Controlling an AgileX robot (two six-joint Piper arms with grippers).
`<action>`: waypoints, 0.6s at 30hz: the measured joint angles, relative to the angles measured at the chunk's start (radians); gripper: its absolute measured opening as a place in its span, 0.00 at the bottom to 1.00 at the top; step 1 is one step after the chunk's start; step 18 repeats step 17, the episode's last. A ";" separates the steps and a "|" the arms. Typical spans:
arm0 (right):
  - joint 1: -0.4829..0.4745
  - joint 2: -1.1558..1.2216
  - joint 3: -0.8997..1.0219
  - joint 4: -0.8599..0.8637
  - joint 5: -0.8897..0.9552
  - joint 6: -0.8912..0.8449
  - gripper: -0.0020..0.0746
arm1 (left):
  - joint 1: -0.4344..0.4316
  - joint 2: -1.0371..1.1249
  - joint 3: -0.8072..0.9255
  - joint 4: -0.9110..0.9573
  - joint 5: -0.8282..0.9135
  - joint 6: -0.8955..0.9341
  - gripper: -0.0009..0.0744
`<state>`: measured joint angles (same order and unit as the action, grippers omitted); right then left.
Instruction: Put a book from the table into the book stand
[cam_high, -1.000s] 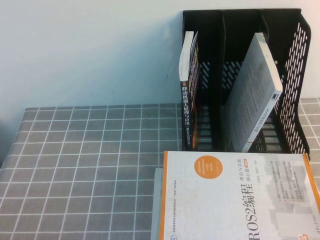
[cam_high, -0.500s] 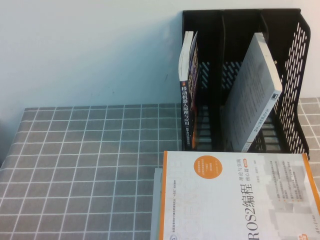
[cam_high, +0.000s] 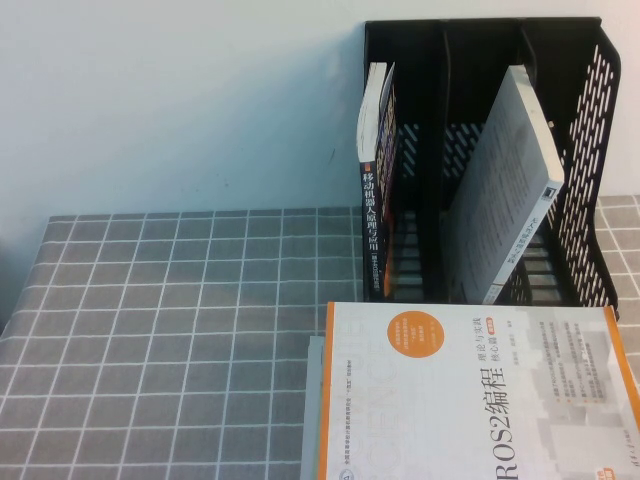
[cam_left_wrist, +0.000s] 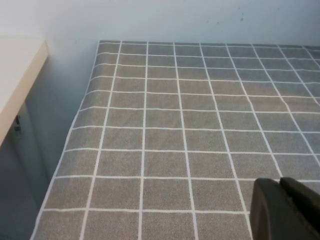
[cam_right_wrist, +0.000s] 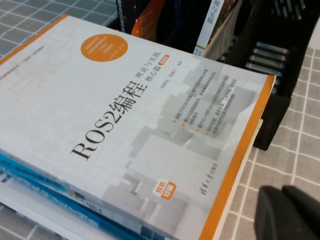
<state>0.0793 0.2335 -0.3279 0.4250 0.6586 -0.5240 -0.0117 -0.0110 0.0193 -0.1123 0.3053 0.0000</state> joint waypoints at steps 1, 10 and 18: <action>0.000 0.000 0.000 0.000 0.000 0.000 0.02 | 0.000 0.000 0.000 0.002 0.000 0.000 0.01; 0.000 0.000 0.000 0.000 0.000 0.000 0.02 | 0.000 0.000 0.000 0.004 0.000 -0.027 0.01; 0.000 0.000 0.000 0.000 0.000 0.000 0.02 | 0.000 0.000 0.000 0.020 0.000 -0.032 0.01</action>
